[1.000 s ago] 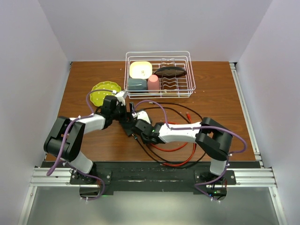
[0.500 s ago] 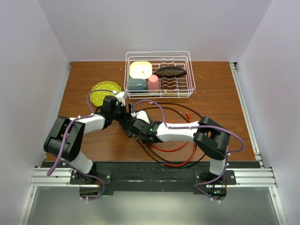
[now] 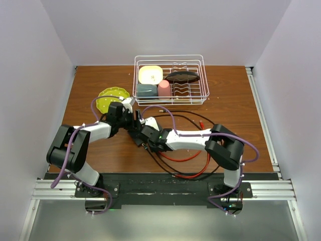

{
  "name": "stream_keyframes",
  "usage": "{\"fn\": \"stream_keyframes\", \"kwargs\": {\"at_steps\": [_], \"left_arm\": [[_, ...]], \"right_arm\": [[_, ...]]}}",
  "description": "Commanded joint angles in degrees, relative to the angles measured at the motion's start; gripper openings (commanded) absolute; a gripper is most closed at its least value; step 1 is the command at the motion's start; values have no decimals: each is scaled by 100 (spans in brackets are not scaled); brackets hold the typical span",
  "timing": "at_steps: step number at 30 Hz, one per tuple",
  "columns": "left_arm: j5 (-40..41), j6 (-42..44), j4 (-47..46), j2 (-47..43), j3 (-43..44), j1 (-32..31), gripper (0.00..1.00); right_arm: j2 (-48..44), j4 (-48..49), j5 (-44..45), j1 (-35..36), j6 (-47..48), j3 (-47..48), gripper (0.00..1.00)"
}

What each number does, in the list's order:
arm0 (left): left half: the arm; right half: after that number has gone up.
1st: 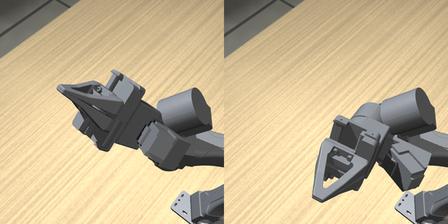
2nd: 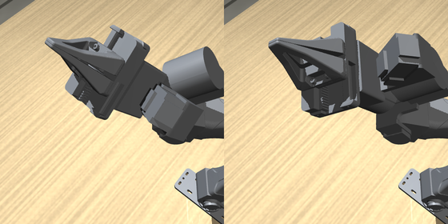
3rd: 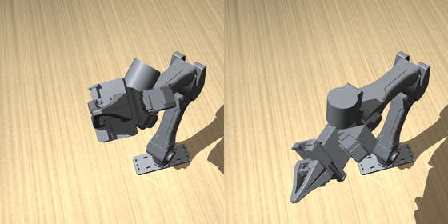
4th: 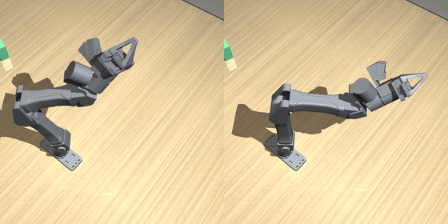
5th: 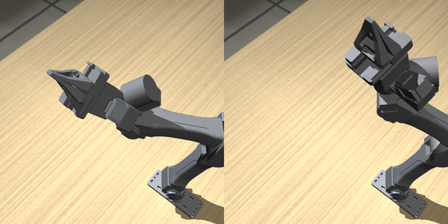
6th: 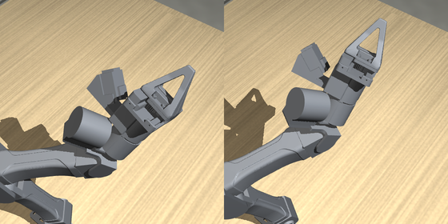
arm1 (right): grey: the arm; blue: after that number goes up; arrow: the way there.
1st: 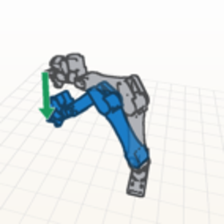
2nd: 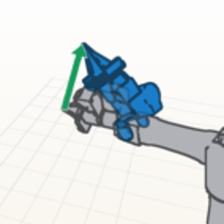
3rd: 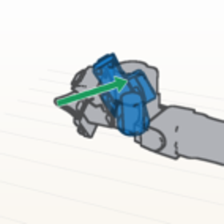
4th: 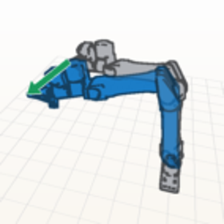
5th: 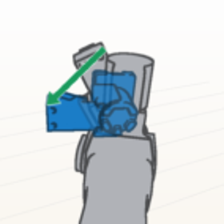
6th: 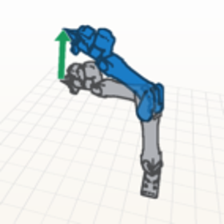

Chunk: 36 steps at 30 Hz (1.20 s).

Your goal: Insert the plug into the switch port

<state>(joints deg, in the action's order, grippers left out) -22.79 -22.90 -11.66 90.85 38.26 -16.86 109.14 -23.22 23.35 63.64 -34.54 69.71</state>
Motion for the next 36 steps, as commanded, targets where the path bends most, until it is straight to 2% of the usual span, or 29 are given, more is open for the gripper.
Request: {"fn": "stream_keyframes", "kwargs": {"at_steps": [1,5,18,36], "left_arm": [[-261,66,-240,-94,6,34,70],[-218,75,-214,-129,15,43,70],[55,48,-161,-287,-12,78,80],[-15,48,-231,-340,-73,113,80]], "right_arm": [[353,-156,-68,-106,-52,-10,0],[310,-270,-68,-158,-88,-10,0],[239,-569,-182,-229,9,-186,0],[283,-526,-428,-466,53,-239,0]]}}
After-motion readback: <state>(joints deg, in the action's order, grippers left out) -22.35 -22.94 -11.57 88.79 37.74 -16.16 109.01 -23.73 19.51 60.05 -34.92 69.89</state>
